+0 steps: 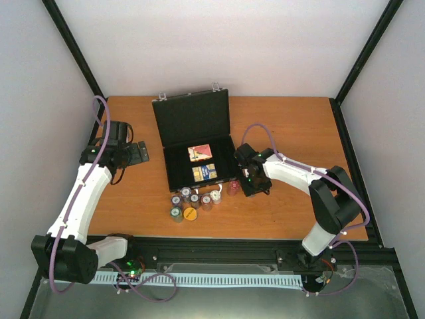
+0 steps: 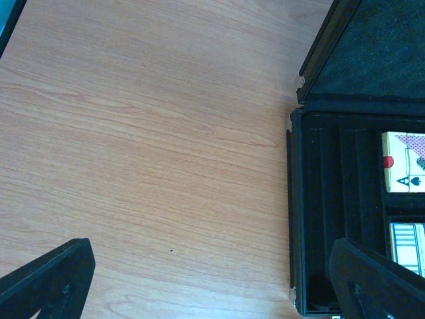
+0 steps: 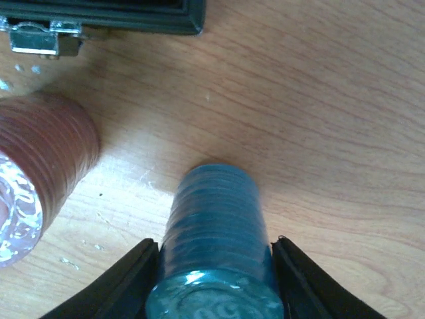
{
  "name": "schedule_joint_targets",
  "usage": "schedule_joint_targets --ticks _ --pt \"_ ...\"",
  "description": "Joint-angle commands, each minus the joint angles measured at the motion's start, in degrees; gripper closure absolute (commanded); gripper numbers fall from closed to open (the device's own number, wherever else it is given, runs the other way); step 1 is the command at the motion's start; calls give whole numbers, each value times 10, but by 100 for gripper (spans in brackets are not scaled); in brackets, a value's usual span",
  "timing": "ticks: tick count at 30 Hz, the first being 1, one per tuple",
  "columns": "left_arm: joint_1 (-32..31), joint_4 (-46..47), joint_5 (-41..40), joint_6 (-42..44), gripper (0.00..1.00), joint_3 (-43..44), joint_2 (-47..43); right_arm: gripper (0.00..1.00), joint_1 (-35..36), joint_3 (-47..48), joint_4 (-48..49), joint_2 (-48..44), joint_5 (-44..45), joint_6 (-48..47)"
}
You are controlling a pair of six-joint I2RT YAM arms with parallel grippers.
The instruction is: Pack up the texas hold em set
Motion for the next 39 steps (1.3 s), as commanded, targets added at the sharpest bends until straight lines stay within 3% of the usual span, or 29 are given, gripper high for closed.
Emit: schedule_joint_targets --ticks 1,8,11,15,25,31,39 --pt "-1 8 -3 0 0 24 6 57 -4 -5 6 8 7 1" --pt "0 8 -1 0 0 24 5 83 -8 21 -20 -10 31 8" --pt "-1 6 -2 1 0 24 4 83 -16 69 -49 -36 61 2" --pt "-1 8 -1 2 0 22 2 82 -43 137 -46 -36 39 -17" --pt "-1 12 0 6 0 20 2 81 -52 99 260 -11 -49 -19" --pt "0 13 0 10 0 11 0 82 -52 127 337 52 -19 -33" --pt "0 17 8 10 0 4 -1 84 -52 178 366 135 11 -40"
